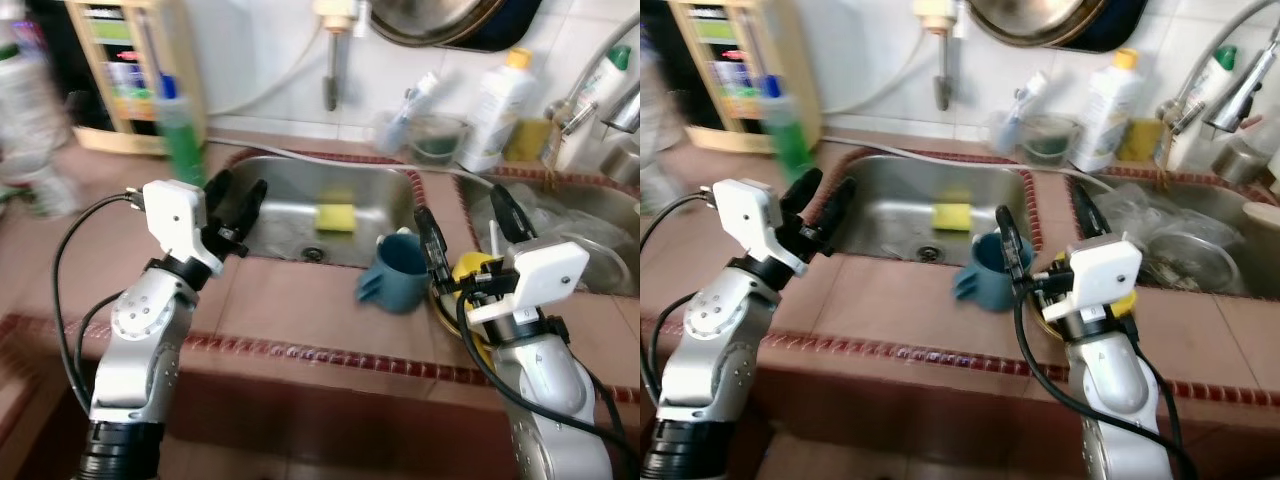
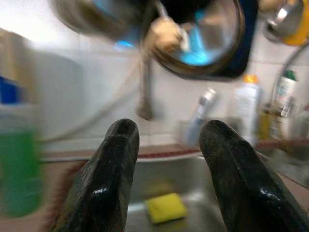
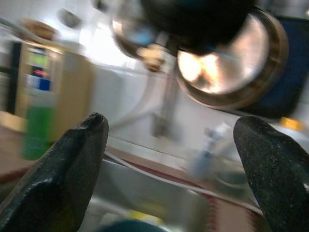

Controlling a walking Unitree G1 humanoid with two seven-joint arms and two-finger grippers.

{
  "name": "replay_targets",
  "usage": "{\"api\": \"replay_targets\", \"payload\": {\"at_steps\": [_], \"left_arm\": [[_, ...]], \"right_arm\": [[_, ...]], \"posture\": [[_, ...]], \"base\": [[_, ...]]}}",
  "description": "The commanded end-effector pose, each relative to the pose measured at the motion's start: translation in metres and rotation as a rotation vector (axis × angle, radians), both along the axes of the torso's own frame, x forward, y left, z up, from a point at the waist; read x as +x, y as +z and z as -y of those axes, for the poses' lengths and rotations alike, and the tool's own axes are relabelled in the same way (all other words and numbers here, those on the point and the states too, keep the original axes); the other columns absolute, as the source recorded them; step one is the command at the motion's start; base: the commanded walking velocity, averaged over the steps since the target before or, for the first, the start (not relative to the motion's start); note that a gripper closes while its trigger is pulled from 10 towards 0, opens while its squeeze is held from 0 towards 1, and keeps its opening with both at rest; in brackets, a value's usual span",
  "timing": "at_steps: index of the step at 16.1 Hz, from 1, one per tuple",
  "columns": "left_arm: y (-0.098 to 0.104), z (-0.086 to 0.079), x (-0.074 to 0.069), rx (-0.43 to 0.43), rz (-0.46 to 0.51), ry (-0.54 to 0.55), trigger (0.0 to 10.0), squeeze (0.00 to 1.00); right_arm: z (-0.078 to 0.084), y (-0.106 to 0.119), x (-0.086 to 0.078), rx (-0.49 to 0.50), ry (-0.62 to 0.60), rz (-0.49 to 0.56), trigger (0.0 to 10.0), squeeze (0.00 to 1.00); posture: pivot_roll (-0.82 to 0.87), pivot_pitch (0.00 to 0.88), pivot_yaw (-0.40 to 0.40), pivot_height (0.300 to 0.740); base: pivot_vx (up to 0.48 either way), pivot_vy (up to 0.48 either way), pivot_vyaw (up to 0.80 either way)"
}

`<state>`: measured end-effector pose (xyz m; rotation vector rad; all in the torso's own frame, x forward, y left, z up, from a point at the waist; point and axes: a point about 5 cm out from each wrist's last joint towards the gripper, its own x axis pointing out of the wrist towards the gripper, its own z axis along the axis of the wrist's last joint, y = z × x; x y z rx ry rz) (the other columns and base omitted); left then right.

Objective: Kitchen organization

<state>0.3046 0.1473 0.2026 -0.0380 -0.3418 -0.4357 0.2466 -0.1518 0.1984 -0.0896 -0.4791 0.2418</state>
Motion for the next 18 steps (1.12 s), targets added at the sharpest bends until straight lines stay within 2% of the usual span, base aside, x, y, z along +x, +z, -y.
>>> {"api": "replay_targets", "payload": {"at_steps": [1, 9, 11, 12, 13, 14, 18], "left_arm": [[0.004, -0.001, -0.001, -0.002, 0.020, -0.005, 10.0, 0.00], [-0.001, 0.003, -0.005, 0.038, 0.038, -0.048, 10.0, 0.00], [-0.010, 0.007, -0.010, 0.128, 0.052, -0.091, 10.0, 0.00], [-0.012, 0.008, -0.011, 0.141, 0.054, -0.099, 10.0, 0.00], [-0.018, 0.009, -0.015, 0.132, 0.038, -0.137, 10.0, 0.00], [-0.026, 0.011, -0.019, 0.175, 0.033, -0.165, 10.0, 0.00], [-0.044, 0.012, -0.023, 0.228, -0.021, -0.242, 10.0, 0.00]], "right_arm": [[0.001, 0.003, 0.001, -0.005, -0.002, 0.013, 10.0, 0.00], [-0.001, -0.006, 0.002, -0.021, 0.006, -0.017, 10.0, 0.00], [0.002, -0.030, -0.001, -0.043, 0.001, -0.100, 10.0, 0.00], [0.003, -0.034, -0.001, -0.045, -0.002, -0.111, 10.0, 0.00], [0.005, -0.047, -0.004, -0.053, -0.008, -0.156, 10.0, 0.00], [0.007, -0.057, -0.007, -0.063, -0.015, -0.192, 10.0, 0.00], [0.009, -0.071, -0.012, -0.068, -0.015, -0.235, 10.0, 0.00]], "posture": [[-0.08, 0.000, 0.015, 0.740], [-0.08, 0.000, 0.013, 0.740], [-0.07, 0.000, 0.013, 0.740], [-0.07, 0.000, 0.013, 0.740], [-0.07, 0.000, 0.013, 0.740], [-0.07, 0.000, 0.011, 0.740], [-0.08, 0.000, 0.013, 0.740]], "base": [[0.000, 0.000, 0.00], [0.000, 0.000, 0.00], [0.000, 0.000, 0.00], [0.000, 0.000, 0.00], [0.000, 0.000, 0.00], [0.000, 0.000, 0.00], [0.000, 0.000, 0.00]]}}
